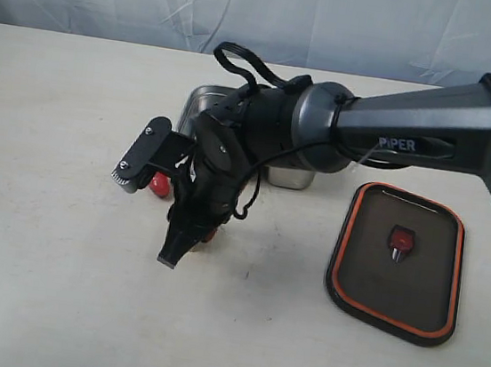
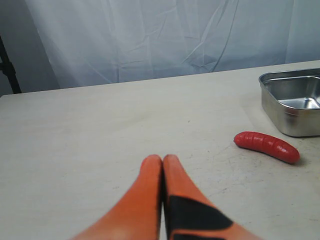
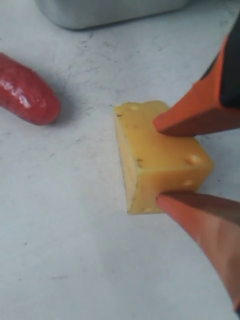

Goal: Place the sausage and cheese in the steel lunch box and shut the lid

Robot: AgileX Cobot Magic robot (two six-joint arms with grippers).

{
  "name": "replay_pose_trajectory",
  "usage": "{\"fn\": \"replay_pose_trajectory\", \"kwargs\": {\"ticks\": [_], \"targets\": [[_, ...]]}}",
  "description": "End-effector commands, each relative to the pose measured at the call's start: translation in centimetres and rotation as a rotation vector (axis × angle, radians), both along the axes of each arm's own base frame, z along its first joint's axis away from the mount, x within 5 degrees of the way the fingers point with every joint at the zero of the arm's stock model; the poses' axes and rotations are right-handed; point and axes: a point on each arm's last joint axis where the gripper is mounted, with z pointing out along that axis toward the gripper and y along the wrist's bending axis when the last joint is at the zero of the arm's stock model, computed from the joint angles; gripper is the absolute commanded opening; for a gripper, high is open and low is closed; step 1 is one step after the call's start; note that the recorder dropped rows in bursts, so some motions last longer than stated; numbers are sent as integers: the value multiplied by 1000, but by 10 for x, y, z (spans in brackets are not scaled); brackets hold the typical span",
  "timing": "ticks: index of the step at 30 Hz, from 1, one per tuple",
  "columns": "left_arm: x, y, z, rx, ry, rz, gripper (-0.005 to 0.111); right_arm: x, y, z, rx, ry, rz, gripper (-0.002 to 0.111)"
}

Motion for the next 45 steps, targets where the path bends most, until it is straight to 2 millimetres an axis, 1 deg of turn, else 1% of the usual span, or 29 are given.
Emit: {"fn": "replay_pose_trajectory", "kwargs": {"ticks": [1,2,6,8,10,13,14,15,16,17,18,21,22,23,27,31,38,45], "targets": [[0,0,1,-9,-17,1,0,-8,-10,-4,-91,77,-19,-1],[0,0,1,-9,-17,1,0,-8,-10,1,-73,72,-22,-1],[0,0,1,-9,-17,1,0,-10,-10,50,72,20,-51,-1],[0,0,1,-9,-17,1,0,-11,-12,69,117,-6,-72,-1],[0,0,1,-9,-17,1,0,-12,-14,80,146,-25,-69,-1],[0,0,1,-9,-17,1,0,-13,-16,79,123,-2,-92,-1],[0,0,1,-9,-17,1,0,-14,-17,76,106,15,-110,0],[0,0,1,-9,-17,1,0,-14,-18,72,84,31,-123,5],[0,0,1,-9,-17,1,0,-14,-18,68,67,40,-125,10],[0,0,1,-9,-17,1,0,-14,-17,63,53,49,-126,19],[0,0,1,-9,-17,1,0,-14,-17,58,39,56,-127,32],[0,0,1,-9,-17,1,0,-12,-13,39,7,72,-125,85],[0,0,1,-9,-17,1,0,-12,-13,34,-10,77,-124,98],[0,0,1,-9,-17,1,0,-11,-14,28,-33,81,-119,105],[0,0,1,-9,-17,1,0,-12,-15,7,-100,122,-127,104],[0,0,1,-9,-17,1,0,-11,-14,-1,-114,129,-127,104],[0,0,1,-9,-17,1,0,-12,-13,-2,-101,132,-126,104],[0,0,1,-9,-17,1,0,-7,-8,0,-50,74,-91,104]]}}
